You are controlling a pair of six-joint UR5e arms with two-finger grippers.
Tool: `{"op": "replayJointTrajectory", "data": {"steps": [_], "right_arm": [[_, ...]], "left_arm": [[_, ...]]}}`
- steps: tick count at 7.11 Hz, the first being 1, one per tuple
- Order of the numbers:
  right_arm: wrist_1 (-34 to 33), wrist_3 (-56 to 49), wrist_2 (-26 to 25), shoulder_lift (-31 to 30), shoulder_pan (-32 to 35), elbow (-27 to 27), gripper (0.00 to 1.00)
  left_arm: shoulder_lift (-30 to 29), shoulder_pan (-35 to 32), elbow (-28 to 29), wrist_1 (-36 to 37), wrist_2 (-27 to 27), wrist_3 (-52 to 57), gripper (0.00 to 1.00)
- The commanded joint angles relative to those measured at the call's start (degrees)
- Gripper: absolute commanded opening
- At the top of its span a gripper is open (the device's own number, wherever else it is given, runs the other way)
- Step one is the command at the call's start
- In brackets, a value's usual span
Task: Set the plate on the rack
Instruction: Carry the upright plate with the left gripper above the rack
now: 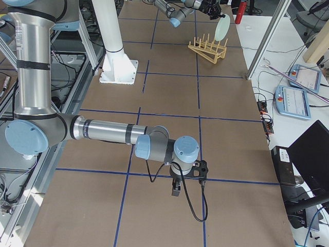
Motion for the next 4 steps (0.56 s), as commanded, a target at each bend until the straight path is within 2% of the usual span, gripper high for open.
{"op": "replayJointTrajectory", "data": {"steps": [1, 4], "right_arm": [[0.0, 0.0, 0.0, 0.0, 0.0, 0.0, 1.0], [0.0, 0.0, 0.0, 0.0, 0.0, -0.09, 1.0]], "left_arm": [[-0.03, 0.87, 2.03, -0.91, 0.57, -0.09, 0.0], [-0.03, 2.54, 5.45, -4.16, 1.36, -0.09, 0.0]]}}
